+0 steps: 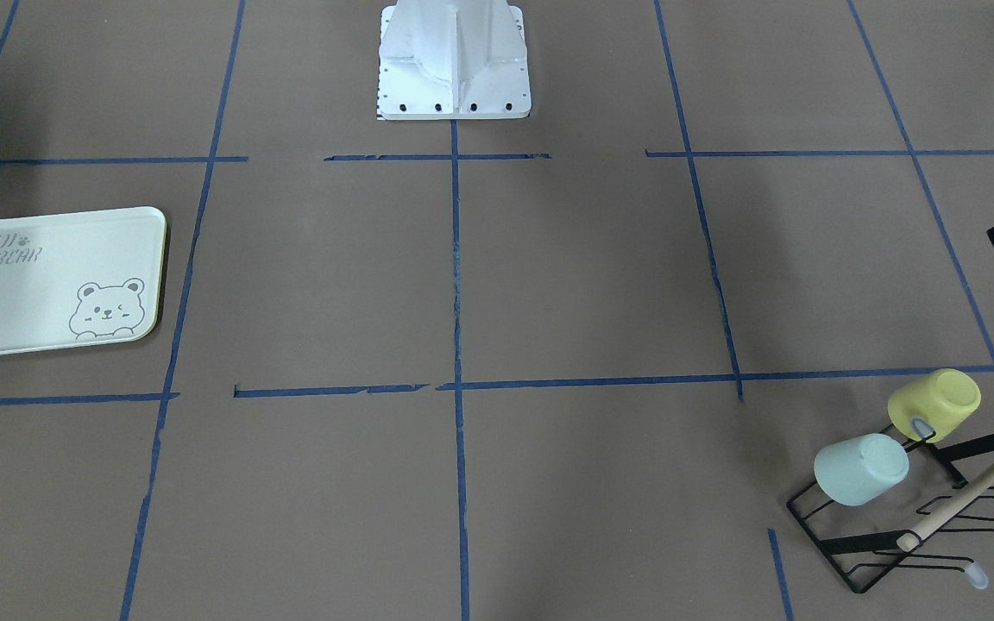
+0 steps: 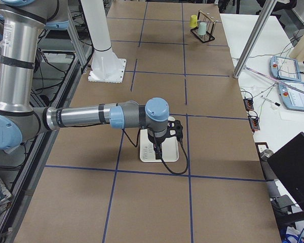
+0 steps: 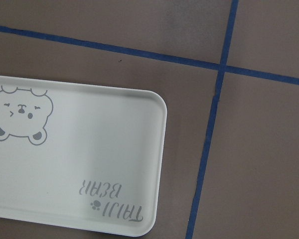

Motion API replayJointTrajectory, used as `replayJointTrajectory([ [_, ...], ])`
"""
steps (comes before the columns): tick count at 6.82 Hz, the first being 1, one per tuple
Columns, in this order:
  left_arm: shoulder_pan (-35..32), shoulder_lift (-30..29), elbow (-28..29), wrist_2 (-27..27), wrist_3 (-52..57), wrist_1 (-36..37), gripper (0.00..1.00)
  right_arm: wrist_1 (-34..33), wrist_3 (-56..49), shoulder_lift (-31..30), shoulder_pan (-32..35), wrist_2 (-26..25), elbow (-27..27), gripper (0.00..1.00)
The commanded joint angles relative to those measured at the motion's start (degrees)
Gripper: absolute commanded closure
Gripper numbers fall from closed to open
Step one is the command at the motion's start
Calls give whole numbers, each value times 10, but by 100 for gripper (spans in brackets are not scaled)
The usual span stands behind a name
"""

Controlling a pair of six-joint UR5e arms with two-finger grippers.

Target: Left arm grabs green cup and hands to right arm on tray

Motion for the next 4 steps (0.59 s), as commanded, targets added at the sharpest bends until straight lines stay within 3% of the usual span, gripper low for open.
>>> replayJointTrajectory([
  [1, 74, -99, 44, 40, -178, -1, 0, 5, 0, 0, -1, 18, 0, 0],
  [2, 87, -140, 101, 87, -211, -35, 0, 6, 0, 0, -1, 25, 1, 0],
  [4, 103, -176, 235, 135, -303, -201, 0, 5, -2, 0, -1, 30, 0, 0],
])
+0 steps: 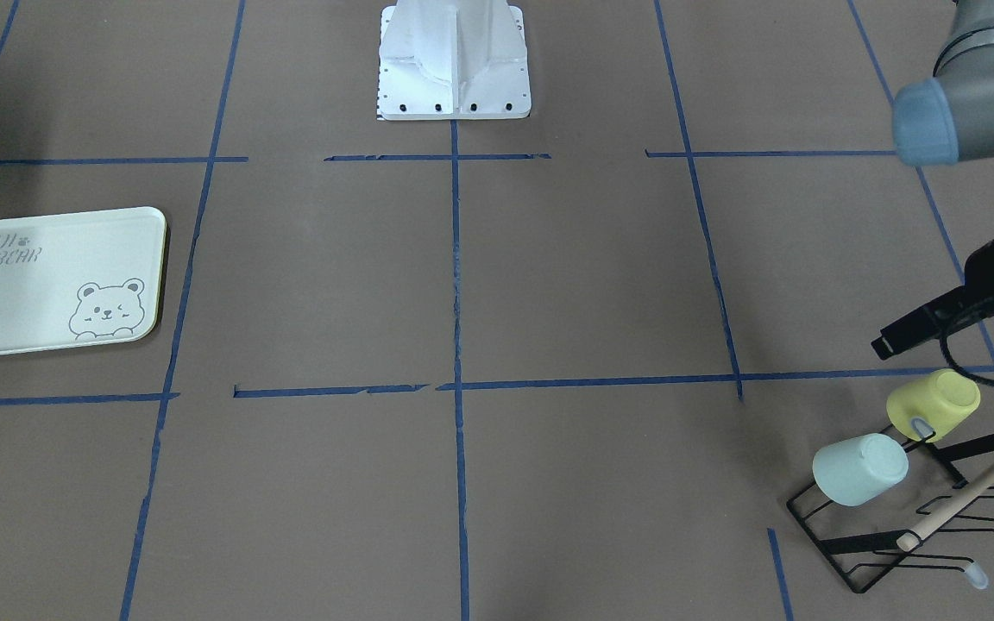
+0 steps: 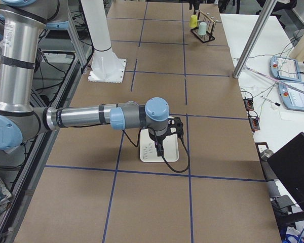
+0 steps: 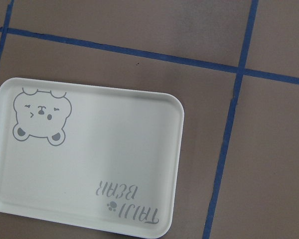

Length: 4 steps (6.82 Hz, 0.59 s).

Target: Left arm grabs green cup and hands to right arm on tray

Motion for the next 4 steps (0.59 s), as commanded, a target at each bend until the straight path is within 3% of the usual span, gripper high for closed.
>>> replayJointTrajectory([
  [1, 29, -25, 85, 62, -72, -109, 0, 0, -2, -1, 0, 7, 0, 0],
  [3, 44, -39, 103, 67, -74, -110, 0, 1, -3, -1, 0, 7, 0, 0],
  [4, 44, -47, 114, 100, -75, -114, 0, 1, -3, -1, 0, 7, 0, 0],
])
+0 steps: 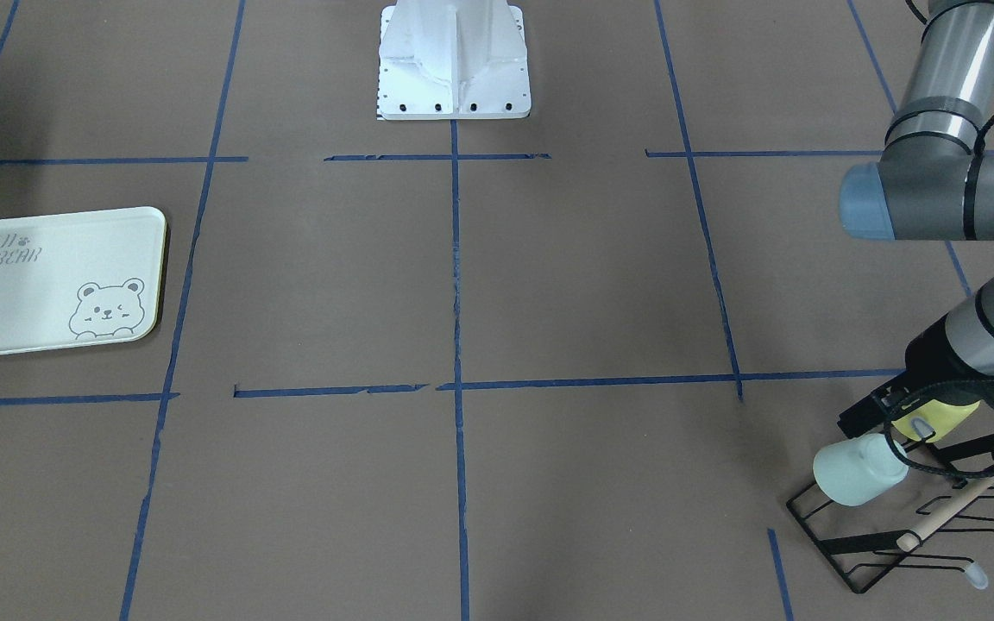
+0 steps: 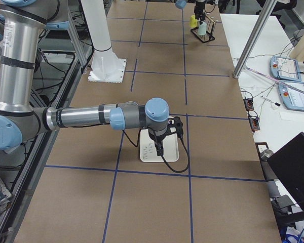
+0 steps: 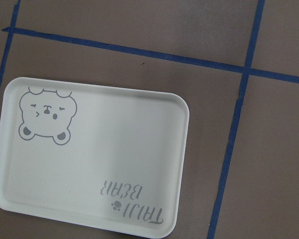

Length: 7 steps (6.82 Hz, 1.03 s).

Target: Left arm grabs green cup and hands to right arm on tray

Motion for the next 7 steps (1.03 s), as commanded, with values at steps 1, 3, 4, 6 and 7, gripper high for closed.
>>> replayJointTrajectory([
  [1, 4, -38, 47, 36, -1, -6, 0, 0, 0, 0, 0, 1, 0, 0],
  [3, 7, -49, 87, 37, -2, -40, 0, 0, 0, -2, 0, 12, 0, 0],
  [4, 7, -49, 102, 37, -1, -61, 0, -1, -1, -4, 0, 12, -1, 0],
  [6, 7, -48, 109, 37, 2, -63, 0, -1, 0, -4, -1, 12, -1, 0],
  [7, 12, -47, 114, 38, 3, -65, 0, -1, 0, -4, -1, 12, -1, 0],
])
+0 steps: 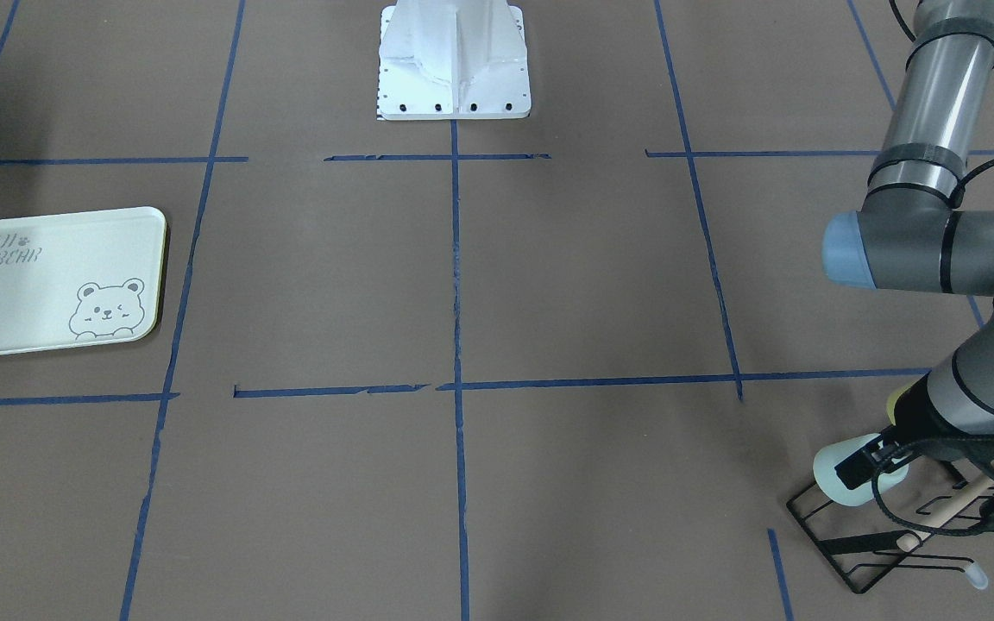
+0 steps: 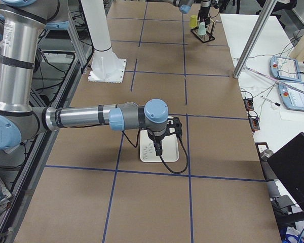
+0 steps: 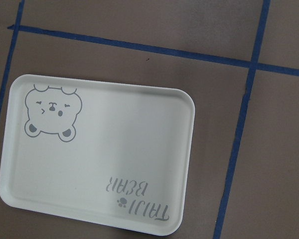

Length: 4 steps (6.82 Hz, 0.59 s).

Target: Left arm grabs green cup and hands to right arm on tray

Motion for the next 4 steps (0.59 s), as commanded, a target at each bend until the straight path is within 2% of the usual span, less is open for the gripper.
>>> replayJointTrajectory([
  [1, 9, 0, 24, 10, 1, -31, 0, 0, 0, 0, 0, 0, 0, 0],
  [2, 12, 1, 27, 12, 1, -35, 4, 0, 1, 0, -1, 0, 0, 0],
  [3, 12, 2, 27, 13, 1, -35, 15, 0, 2, 0, -2, 1, 0, 0],
  [4, 11, 3, 27, 13, 3, -36, 46, 0, 1, 0, -4, 1, 0, 0],
])
